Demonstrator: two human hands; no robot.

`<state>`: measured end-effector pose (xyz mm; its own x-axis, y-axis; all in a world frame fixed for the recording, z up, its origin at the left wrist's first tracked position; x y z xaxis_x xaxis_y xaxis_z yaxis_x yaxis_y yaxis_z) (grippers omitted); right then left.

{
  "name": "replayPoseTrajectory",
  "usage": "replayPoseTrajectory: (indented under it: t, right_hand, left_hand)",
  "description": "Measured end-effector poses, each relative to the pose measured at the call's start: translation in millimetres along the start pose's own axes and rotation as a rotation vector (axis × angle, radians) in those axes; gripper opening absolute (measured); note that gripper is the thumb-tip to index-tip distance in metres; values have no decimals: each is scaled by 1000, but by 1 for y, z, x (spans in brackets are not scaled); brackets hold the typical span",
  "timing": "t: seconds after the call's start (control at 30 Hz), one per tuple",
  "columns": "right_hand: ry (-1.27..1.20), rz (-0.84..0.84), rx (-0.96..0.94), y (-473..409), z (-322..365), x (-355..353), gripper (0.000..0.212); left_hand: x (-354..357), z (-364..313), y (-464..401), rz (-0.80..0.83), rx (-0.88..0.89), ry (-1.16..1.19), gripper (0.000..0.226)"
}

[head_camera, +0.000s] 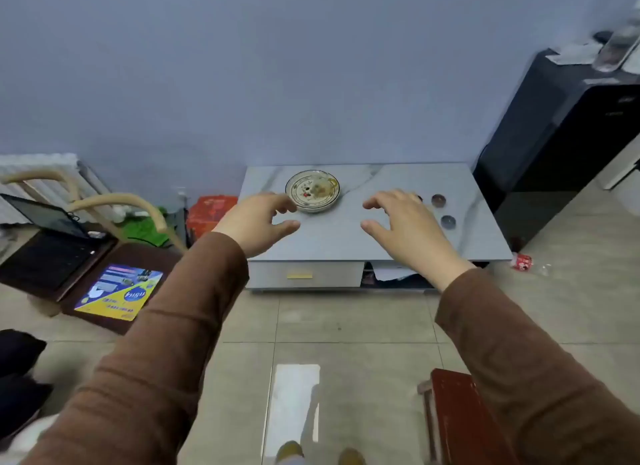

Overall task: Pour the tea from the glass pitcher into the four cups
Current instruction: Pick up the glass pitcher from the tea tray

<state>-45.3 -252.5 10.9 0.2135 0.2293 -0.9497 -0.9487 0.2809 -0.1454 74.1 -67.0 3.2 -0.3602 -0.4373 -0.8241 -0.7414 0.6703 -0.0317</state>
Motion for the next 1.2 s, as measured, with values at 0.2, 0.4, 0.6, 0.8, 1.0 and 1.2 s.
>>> replayPoseTrajectory:
  t: [0.2,0.4,0.6,0.8,1.0,1.2]
  right_hand:
    - [22,107,26,-33,-3,56,34]
    - [68,153,68,-87,-3,96,34]
    - [72,199,115,-135,-10,132,34]
    - [62,254,171,-188,-47,163,33]
    - [46,291,174,-261,-83,192,33]
    - [24,324,178,-327,-99,228,33]
  left_hand:
    - [33,51,-29,102,-81,-24,33]
    - [50,109,-82,177,-96,-29,35]
    - [70,156,-133,261,-126,-11,36]
    - [95,181,-201,341,-153,5,36]
    - [105,204,-276,345,-198,14,35]
    - [116,241,-328,375,-237,19,35]
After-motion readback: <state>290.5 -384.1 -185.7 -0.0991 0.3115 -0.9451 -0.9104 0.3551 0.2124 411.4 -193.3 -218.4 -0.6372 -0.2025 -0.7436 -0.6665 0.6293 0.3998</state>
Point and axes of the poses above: each hand's wrist, its own y-axis away from the middle knuckle, its own x-axis out of the palm, z = x × y, the point moved 10 cm from there along -y, towards the middle knuckle, and after that the axes turned 9 degrees about y, right-handed, at the moved point
